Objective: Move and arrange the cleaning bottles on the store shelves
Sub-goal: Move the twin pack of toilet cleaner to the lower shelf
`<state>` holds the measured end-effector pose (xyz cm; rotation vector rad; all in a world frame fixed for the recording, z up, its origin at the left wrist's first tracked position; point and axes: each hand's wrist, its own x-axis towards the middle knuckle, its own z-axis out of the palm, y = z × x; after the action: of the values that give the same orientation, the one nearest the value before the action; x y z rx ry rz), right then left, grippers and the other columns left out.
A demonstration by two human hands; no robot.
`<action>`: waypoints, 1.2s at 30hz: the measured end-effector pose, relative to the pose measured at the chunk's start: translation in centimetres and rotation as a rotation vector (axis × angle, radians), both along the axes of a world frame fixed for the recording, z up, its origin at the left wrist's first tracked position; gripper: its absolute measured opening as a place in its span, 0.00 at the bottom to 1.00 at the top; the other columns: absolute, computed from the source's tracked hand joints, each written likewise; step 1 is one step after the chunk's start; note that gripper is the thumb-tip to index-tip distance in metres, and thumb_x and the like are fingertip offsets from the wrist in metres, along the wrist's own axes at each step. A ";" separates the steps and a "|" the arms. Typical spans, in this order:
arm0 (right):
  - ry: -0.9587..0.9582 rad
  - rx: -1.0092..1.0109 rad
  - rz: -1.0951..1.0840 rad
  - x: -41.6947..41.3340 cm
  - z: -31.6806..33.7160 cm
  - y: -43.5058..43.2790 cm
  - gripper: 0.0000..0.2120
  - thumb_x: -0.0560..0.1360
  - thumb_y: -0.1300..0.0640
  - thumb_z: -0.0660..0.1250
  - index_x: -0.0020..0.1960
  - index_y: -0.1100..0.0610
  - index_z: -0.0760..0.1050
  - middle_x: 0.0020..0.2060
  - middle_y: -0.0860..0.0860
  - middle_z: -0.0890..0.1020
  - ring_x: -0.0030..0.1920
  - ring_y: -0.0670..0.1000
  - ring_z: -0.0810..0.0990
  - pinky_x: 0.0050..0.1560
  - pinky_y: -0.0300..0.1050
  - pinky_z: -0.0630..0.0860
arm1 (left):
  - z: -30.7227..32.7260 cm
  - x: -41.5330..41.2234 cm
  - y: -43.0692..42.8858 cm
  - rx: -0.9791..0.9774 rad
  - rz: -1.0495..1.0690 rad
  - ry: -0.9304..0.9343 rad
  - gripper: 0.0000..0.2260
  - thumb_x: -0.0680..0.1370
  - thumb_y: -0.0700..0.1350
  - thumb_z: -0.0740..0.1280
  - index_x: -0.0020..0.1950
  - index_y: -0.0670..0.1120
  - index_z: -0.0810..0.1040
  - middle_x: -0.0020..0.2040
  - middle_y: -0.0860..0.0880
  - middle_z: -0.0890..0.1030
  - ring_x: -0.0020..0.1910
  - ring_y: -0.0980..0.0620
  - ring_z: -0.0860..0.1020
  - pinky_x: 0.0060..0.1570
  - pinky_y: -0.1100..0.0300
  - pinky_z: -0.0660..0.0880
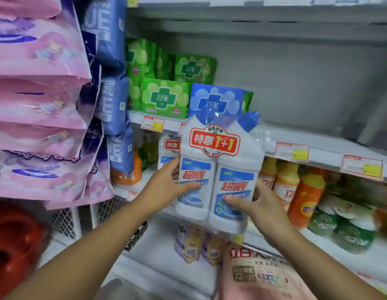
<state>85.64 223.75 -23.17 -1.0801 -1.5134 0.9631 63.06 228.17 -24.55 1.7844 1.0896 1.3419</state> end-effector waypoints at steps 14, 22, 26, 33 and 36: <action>-0.181 -0.033 -0.042 -11.4 -8.2 15.5 0.21 0.65 0.58 0.78 0.53 0.49 0.73 0.44 0.41 0.82 0.41 0.36 0.80 0.41 0.31 0.76 | -6.2 -10.2 11.4 -0.127 0.248 0.004 0.24 0.67 0.37 0.75 0.56 0.55 0.73 0.49 0.57 0.84 0.50 0.59 0.81 0.53 0.56 0.77; -0.289 0.010 -0.049 -13.4 -9.6 18.9 0.25 0.65 0.55 0.78 0.60 0.52 0.72 0.53 0.45 0.83 0.50 0.45 0.82 0.53 0.44 0.77 | -7.9 -11.6 14.1 -0.162 0.274 -0.072 0.22 0.67 0.33 0.74 0.55 0.49 0.72 0.49 0.56 0.81 0.45 0.66 0.80 0.44 0.71 0.76; -0.282 -0.046 -0.028 -13.9 -10.6 19.6 0.26 0.66 0.56 0.77 0.61 0.51 0.72 0.54 0.47 0.83 0.51 0.46 0.82 0.56 0.50 0.78 | -8.8 -11.9 14.8 -0.204 0.277 -0.034 0.21 0.67 0.36 0.74 0.51 0.55 0.71 0.48 0.58 0.81 0.46 0.66 0.80 0.45 0.67 0.77; -0.285 -0.104 -0.076 -14.0 -10.3 20.6 0.20 0.69 0.55 0.75 0.56 0.53 0.69 0.51 0.46 0.81 0.49 0.47 0.80 0.51 0.43 0.76 | -9.2 -11.9 16.4 -0.216 0.298 -0.028 0.21 0.68 0.39 0.75 0.55 0.54 0.72 0.52 0.53 0.82 0.51 0.54 0.80 0.54 0.49 0.77; -0.278 -0.081 -0.069 -14.0 -10.5 20.2 0.21 0.70 0.55 0.74 0.60 0.53 0.70 0.54 0.46 0.81 0.52 0.46 0.80 0.55 0.44 0.76 | -9.8 -11.5 16.6 -0.198 0.317 -0.045 0.20 0.69 0.40 0.74 0.56 0.54 0.73 0.53 0.53 0.82 0.51 0.54 0.81 0.54 0.47 0.78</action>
<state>71.66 243.95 -33.68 -1.3595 -1.6585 0.8590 51.57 244.80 -34.38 1.4749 1.4723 1.3907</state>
